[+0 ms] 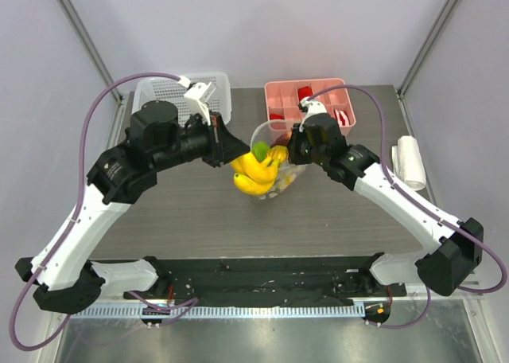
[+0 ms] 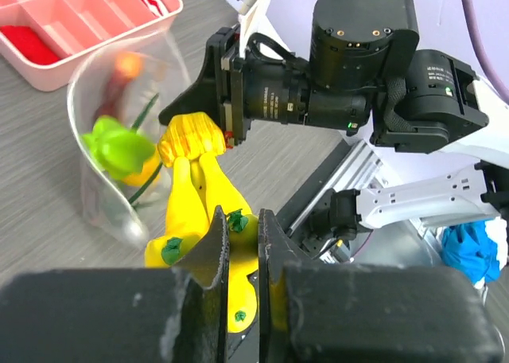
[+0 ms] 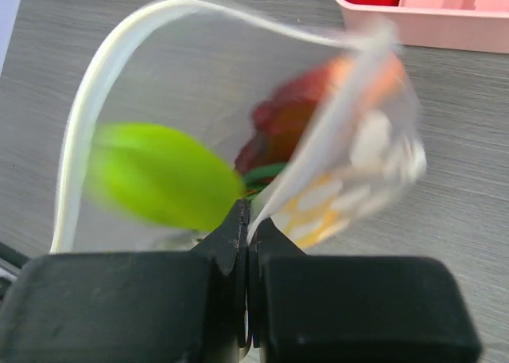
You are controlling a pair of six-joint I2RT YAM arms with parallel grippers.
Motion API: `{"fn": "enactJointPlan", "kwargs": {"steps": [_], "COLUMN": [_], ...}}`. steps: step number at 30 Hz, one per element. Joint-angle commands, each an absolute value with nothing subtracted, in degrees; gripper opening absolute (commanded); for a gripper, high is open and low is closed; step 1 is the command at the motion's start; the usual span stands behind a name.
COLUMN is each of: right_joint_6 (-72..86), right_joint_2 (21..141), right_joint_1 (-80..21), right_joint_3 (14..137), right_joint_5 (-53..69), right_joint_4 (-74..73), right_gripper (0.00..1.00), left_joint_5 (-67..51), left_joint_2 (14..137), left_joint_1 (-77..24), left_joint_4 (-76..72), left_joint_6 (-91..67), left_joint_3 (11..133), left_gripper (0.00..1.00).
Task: Open the zip-top bag and remove the fake food
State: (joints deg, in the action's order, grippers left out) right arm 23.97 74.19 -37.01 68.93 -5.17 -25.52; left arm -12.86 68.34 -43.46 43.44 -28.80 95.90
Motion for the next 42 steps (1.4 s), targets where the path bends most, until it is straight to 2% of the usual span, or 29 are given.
{"fn": "enactJointPlan", "kwargs": {"steps": [1,5,11,18,20,22,27,32,36,42], "right_joint_6": [25.3,25.1,23.6,23.8,23.6,23.3,22.9,22.6,21.7,21.3], "right_joint_2": [75.0,73.1,71.5,69.5,68.7,68.5,68.0,67.7,68.4,69.5], "right_joint_1": [-36.7,-36.5,-36.5,-36.4,-36.3,-36.5,-36.4,-36.5,-36.4,-36.4], "right_joint_3": [74.3,72.2,71.3,71.5,71.3,71.4,72.0,72.2,72.7,73.3], "right_joint_5": [-9.8,-8.9,-8.3,-6.5,-6.3,-6.2,-5.2,-3.7,-4.6,-3.6], "right_joint_4": [-26.6,-27.2,-28.3,-29.0,-28.8,-28.8,-28.8,-28.3,-28.2,-27.8], "right_gripper": [0.01,0.01,0.01,0.01,0.01,0.01,0.01,0.01,0.01,0.01], "left_joint_5": [-6.1,14.3,28.1,18.8,9.1,-3.5,-10.9,-21.2,-21.7,-22.6], "left_joint_2": [64.7,62.8,61.7,74.5,79.7,82.9,100.6,113.8,127.0,130.4], "left_joint_1": [-43.1,-42.0,-35.3,-16.8,-10.7,-5.4,-2.6,-0.4,1.5,3.9], "left_joint_4": [43.8,48.1,39.5,31.6,27.4,16.0,9.6,-12.6,-18.3,-21.6], "left_joint_6": [-27.5,-24.4,-21.4,-24.9,-27.2,-32.6,-35.9,-48.3,-56.0,-57.7], "left_joint_3": [95.4,95.6,92.6,94.7,94.1,92.3,100.5,100.2,106.1,103.5], "left_gripper": [0.0,0.0,0.0,0.0,0.0,0.0,0.0,0.0,0.0,0.0]}}
